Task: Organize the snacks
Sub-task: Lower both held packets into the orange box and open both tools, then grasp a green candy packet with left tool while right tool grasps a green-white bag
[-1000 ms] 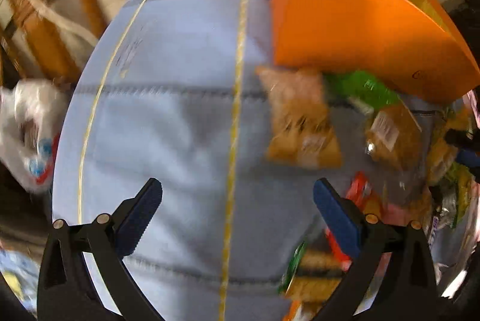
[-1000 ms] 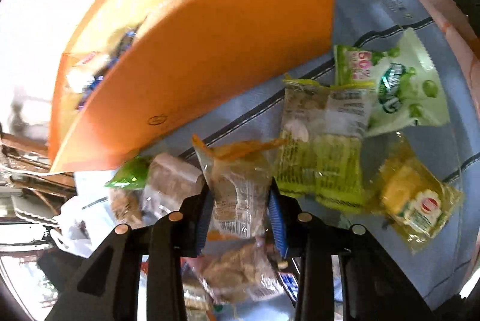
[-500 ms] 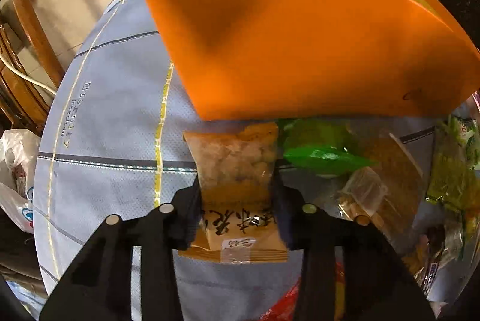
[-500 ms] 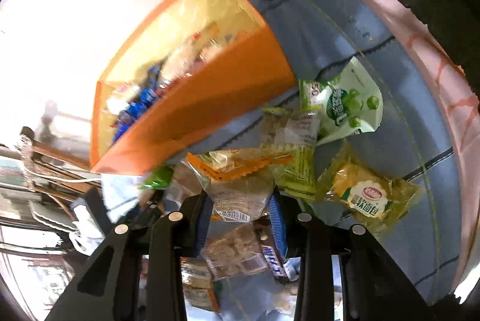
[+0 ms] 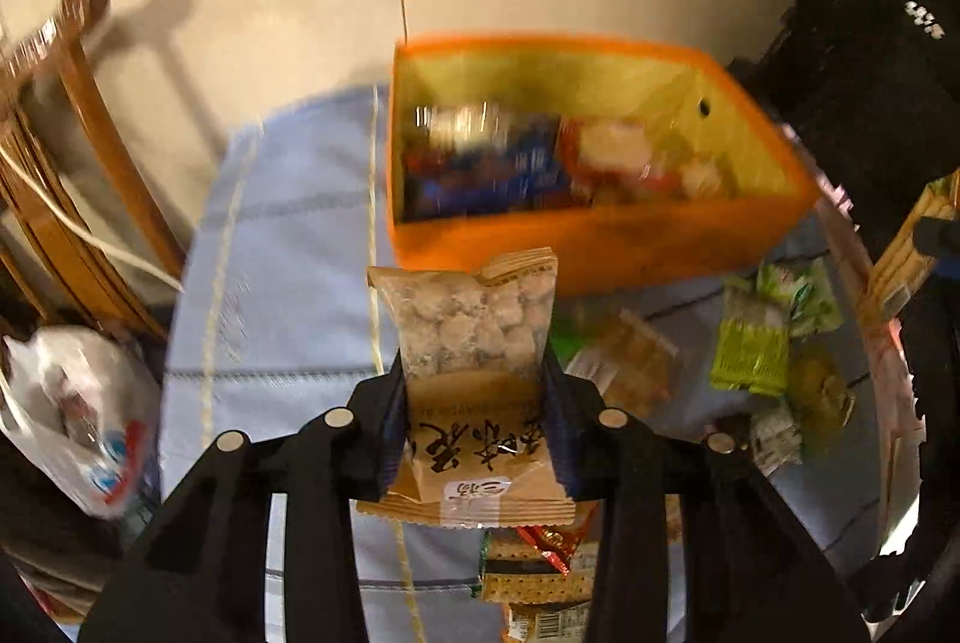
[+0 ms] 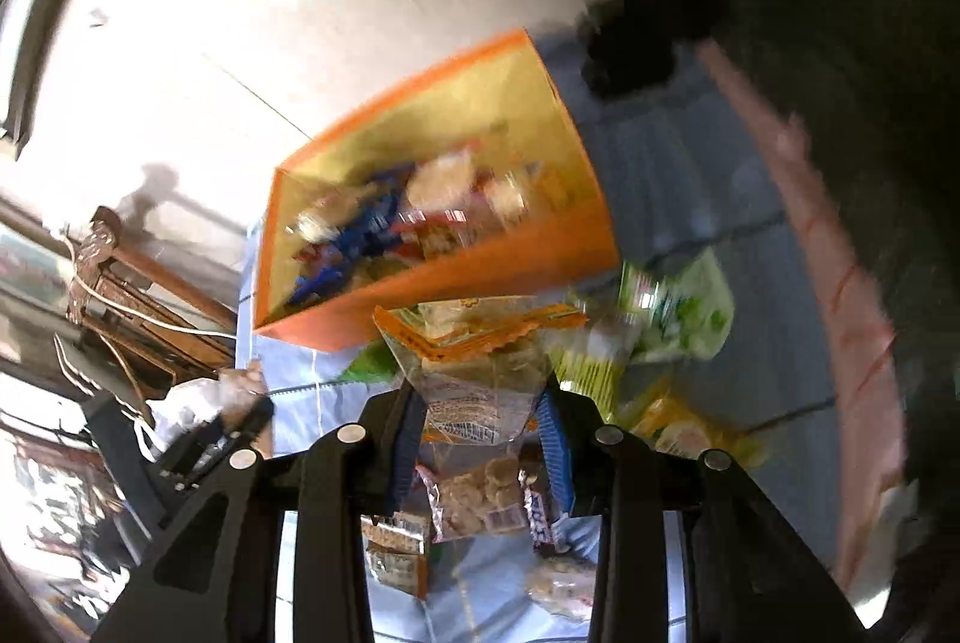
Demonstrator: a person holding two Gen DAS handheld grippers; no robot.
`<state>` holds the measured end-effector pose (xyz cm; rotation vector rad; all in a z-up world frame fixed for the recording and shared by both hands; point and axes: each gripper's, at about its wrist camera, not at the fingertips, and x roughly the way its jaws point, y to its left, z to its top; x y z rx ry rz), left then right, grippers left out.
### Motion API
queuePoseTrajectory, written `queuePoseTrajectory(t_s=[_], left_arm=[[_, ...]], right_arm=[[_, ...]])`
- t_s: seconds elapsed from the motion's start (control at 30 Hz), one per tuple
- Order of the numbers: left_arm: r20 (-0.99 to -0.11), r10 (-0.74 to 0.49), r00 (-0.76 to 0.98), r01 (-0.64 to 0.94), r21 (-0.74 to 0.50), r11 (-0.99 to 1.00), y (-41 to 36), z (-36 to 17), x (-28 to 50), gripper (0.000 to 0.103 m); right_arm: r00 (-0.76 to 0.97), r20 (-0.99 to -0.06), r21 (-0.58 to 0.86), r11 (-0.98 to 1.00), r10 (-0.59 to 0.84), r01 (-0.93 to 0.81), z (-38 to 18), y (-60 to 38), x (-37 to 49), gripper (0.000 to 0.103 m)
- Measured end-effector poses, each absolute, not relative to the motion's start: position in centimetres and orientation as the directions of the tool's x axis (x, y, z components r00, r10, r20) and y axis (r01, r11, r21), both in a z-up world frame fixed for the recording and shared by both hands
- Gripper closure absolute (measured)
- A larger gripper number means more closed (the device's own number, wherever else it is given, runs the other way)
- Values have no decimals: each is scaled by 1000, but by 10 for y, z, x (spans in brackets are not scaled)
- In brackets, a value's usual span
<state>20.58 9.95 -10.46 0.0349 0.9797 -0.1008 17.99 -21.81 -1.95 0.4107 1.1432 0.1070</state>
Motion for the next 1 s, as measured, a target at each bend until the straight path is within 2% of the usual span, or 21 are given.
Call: queuePoseTrajectory(t_s=[0.1,0.2,0.47,0.63,0.67,0.7,0.73,0.77,0.87,0.93,1.0], left_arm=[[-813,-127,569,162,-40,986,87,-70,210,66],[-819,-130,559,191,-25,981,74,-49,228,66],[-793,-41,608,114,36,993,59,-12,299,66],[-794,-46,606,99,19,995,58,-5,333,66],[-793,-54,607,96,6,995,59,-4,337,65],[-791,-60,609,80,-14,997,61,-2,344,63],[-790,-53,611,62,-19,998,62,-2,348,40],[-786,-17,618,6,-17,1000,66,-2,353,6],[-739,37,673,-102,-43,994,76,-2,350,4],[-741,-17,671,-53,-70,996,78,-4,345,4],[-739,-16,673,-19,-38,999,77,-7,337,4]], right_arm=[[432,-853,367,925,294,94,-1,-216,181,68],[426,-849,375,924,313,68,15,-217,198,68],[368,-882,334,941,293,50,15,-205,279,68],[374,-890,297,954,261,40,21,-193,318,68],[371,-894,290,956,252,49,20,-191,323,65],[360,-901,280,959,243,54,19,-189,329,38],[336,-913,263,963,230,54,15,-186,335,20],[327,-920,249,967,216,62,13,-185,336,3],[326,-928,205,977,178,50,8,-187,332,4],[324,-934,182,982,153,59,3,-196,322,4],[306,-938,192,978,161,76,-8,-212,309,4]])
